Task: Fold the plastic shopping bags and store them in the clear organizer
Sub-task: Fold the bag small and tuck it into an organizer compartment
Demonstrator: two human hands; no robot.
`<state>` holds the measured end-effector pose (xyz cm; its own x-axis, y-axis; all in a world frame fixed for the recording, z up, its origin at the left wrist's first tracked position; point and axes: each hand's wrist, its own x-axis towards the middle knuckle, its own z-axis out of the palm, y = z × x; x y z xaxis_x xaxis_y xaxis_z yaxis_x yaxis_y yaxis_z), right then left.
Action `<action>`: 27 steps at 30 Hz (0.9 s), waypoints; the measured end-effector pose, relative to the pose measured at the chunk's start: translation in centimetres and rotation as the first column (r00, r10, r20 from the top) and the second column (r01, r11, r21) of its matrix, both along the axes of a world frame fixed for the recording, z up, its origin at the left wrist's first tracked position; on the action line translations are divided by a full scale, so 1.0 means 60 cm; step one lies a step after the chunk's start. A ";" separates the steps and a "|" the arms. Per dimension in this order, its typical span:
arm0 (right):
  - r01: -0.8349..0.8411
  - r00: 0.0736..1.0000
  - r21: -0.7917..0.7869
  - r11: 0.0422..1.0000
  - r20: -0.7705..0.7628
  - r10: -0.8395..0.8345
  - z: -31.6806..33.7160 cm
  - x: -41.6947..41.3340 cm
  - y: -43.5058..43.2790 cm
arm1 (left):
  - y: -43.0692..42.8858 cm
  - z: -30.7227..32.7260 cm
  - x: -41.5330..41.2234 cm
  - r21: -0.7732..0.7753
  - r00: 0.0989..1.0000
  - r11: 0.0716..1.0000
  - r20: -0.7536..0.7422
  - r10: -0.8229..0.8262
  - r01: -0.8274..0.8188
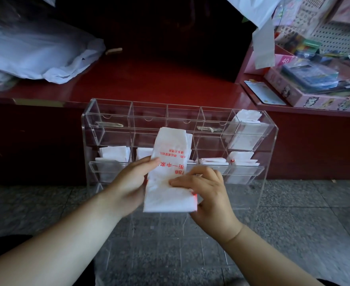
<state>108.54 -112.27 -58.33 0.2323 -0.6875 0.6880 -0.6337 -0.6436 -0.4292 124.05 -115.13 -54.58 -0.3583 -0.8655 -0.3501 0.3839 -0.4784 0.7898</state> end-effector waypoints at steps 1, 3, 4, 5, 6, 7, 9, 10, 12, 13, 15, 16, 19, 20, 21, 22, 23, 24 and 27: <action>0.037 0.999 0.028 0.999 0.033 -0.038 0.003 0.002 0.000 | -0.001 -0.006 0.001 -0.011 1.000 1.000 -0.006 0.021 -0.021; 0.115 0.988 0.099 0.988 0.096 -0.124 0.008 0.006 0.001 | -0.002 -0.011 -0.002 -0.037 0.999 0.998 0.013 0.043 -0.043; 0.145 0.978 0.160 0.976 0.125 -0.166 0.010 0.009 0.001 | -0.001 -0.010 -0.004 -0.051 0.999 0.998 0.029 0.039 -0.037; 0.156 0.969 0.238 0.959 0.153 -0.196 0.014 0.010 0.002 | -0.002 -0.016 -0.007 -0.081 0.998 0.996 0.047 0.039 -0.035; 0.145 0.961 0.323 0.935 0.179 -0.211 0.016 0.010 0.002 | -0.001 -0.019 -0.008 -0.102 0.998 0.995 0.053 0.027 -0.021; 0.123 0.954 0.398 0.909 0.204 -0.218 0.018 0.009 0.001 | 0.000 -0.023 -0.009 -0.129 0.998 0.992 0.063 0.014 -0.006; 0.102 0.941 0.501 0.859 0.232 -0.247 0.021 0.007 -0.003 | 0.004 -0.022 -0.011 -0.171 0.997 0.985 0.075 -0.021 0.033; 0.101 0.930 0.539 0.836 0.248 -0.272 0.023 0.006 -0.004 | 0.007 -0.022 -0.013 -0.203 0.994 0.978 0.105 -0.022 0.043; 0.071 0.906 0.593 0.802 0.298 -0.301 0.025 0.006 -0.008 | 0.012 -0.026 -0.017 -0.292 0.976 0.955 0.218 0.020 0.046; 0.054 0.898 0.612 0.789 0.316 -0.306 0.026 0.005 -0.008 | 0.012 -0.031 -0.020 -0.330 0.961 0.944 0.264 0.082 0.010; 0.038 0.890 0.642 0.766 0.327 -0.318 0.028 0.004 -0.008 | 0.012 -0.032 -0.023 -0.361 0.930 0.929 0.307 0.204 -0.085; 0.023 0.884 0.657 0.754 0.339 -0.321 0.032 0.004 -0.009 | 0.012 -0.031 -0.024 -0.364 0.923 0.926 0.313 0.223 -0.100; -0.171 0.815 0.714 0.679 0.490 -0.310 0.036 0.001 -0.011 | 0.012 -0.032 -0.022 -0.365 0.914 0.929 0.353 0.201 -0.064; -0.275 0.765 0.720 0.638 0.565 -0.308 0.035 -0.003 -0.014 | 0.014 -0.033 -0.022 -0.359 0.910 0.933 0.379 0.171 -0.026; -0.357 0.721 0.724 0.590 0.615 -0.319 0.036 -0.006 -0.017 | 0.015 -0.036 -0.021 -0.364 0.906 0.931 0.401 0.138 0.019; -0.416 0.690 0.722 0.553 0.646 -0.326 0.038 -0.009 -0.017 | 0.016 -0.036 -0.022 -0.362 0.897 0.930 0.428 0.109 0.059; -0.443 0.677 0.720 0.534 0.659 -0.327 0.042 -0.012 -0.017 | 0.017 -0.038 -0.024 -0.358 0.888 0.929 0.451 0.087 0.090; -0.433 0.682 0.729 0.530 0.650 -0.336 0.047 -0.015 -0.017 | 0.018 -0.039 -0.024 -0.345 0.884 0.933 0.462 0.070 0.107; -0.362 0.690 0.752 0.550 0.613 -0.385 0.053 -0.024 -0.021 | 0.016 -0.040 -0.023 -0.328 0.863 0.934 0.502 0.049 0.138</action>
<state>107.08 -113.55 -55.14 -0.0221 -0.9776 -0.2094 0.0647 0.2076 -0.9761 122.65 -114.16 -57.00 -0.2589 -0.9498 -0.1759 -0.1178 -0.1497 0.9817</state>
